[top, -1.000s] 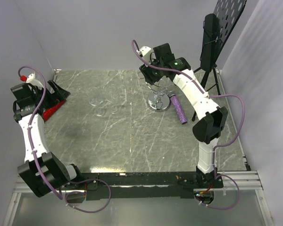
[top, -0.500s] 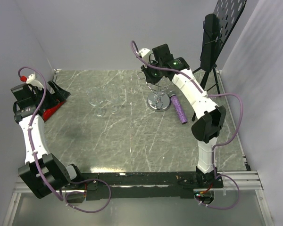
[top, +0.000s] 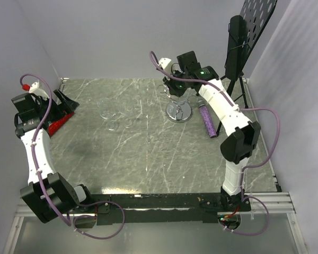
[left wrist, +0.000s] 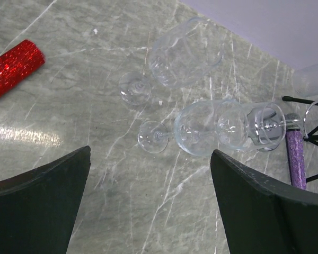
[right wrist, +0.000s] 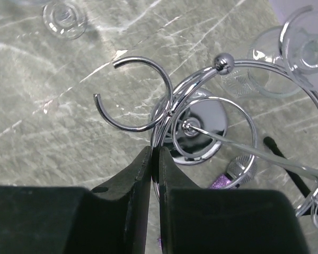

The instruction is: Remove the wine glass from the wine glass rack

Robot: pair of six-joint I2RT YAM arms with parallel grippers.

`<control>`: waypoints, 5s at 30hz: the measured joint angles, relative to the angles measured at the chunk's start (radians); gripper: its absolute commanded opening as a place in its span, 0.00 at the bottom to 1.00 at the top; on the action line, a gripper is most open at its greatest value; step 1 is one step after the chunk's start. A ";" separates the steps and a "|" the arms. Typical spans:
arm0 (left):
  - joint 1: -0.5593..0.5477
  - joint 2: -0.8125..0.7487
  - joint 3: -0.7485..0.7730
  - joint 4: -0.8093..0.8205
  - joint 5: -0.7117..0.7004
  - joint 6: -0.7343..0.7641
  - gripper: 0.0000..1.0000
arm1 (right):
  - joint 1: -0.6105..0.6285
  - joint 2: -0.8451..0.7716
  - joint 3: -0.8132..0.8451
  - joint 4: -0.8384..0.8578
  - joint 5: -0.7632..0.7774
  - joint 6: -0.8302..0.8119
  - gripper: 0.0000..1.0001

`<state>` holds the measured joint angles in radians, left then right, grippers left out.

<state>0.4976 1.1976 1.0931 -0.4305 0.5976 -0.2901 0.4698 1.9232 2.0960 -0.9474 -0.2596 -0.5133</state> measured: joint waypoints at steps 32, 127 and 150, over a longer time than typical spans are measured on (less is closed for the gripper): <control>-0.061 0.027 0.042 0.006 0.069 0.016 0.99 | -0.027 -0.240 -0.256 -0.125 -0.280 -0.510 0.38; -0.852 0.186 0.195 0.105 0.196 0.587 1.00 | -0.191 -0.073 -0.264 0.372 0.417 -0.327 0.69; -0.905 0.312 0.119 0.483 0.218 0.566 1.00 | -0.166 -0.254 -0.276 0.269 0.304 -0.220 0.72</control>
<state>-0.4072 1.5101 1.2118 0.0528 0.8154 0.2760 0.3038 1.6688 1.8202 -0.6785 0.0444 -0.7330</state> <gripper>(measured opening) 0.995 0.720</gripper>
